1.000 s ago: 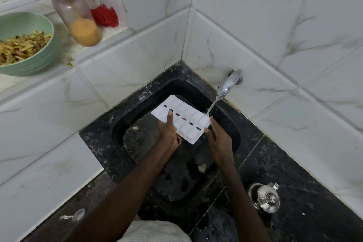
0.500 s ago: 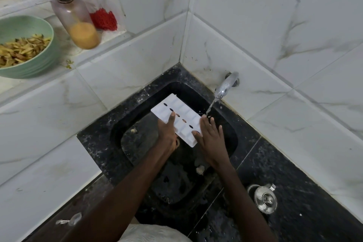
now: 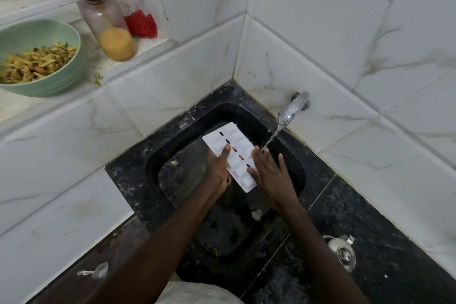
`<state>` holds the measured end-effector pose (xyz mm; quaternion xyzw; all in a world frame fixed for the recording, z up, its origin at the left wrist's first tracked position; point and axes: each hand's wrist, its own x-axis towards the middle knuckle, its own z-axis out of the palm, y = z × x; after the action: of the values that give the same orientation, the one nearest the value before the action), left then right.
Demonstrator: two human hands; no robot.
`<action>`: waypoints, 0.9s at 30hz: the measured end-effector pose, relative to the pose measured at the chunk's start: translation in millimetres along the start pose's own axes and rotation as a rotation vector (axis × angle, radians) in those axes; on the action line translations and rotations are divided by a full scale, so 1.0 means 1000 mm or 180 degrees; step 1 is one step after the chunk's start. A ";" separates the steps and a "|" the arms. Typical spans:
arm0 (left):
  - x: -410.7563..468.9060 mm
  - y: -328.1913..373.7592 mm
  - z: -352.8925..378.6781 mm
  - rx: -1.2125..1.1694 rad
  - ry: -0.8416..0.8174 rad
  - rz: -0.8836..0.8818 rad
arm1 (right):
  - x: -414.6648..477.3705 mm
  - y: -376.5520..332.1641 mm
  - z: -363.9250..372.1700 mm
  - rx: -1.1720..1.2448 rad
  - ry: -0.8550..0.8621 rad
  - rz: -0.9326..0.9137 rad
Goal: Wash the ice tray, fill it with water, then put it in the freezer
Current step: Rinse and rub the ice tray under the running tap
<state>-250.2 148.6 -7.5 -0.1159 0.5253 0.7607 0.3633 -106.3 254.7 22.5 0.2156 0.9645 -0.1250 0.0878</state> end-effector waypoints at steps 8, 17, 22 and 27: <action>0.001 0.001 0.007 0.0023 -0.0001 0.0084 | 0.003 -0.003 -0.001 0.0137 0.0070 -0.0095; -0.018 -0.006 0.017 0.0351 -0.0876 -0.0585 | 0.021 0.019 -0.011 -0.0039 -0.0079 -0.0193; -0.024 -0.007 0.017 0.0478 -0.1171 -0.0797 | 0.030 0.020 -0.018 0.0369 -0.0169 0.0066; -0.008 -0.003 0.004 0.0299 -0.0642 -0.0729 | -0.001 0.004 -0.004 0.0441 -0.0334 -0.0042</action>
<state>-241.5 148.8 -3.4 -0.0810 0.5045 0.6966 0.5036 -104.0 258.5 26.0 0.2080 0.9490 -0.2031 0.1223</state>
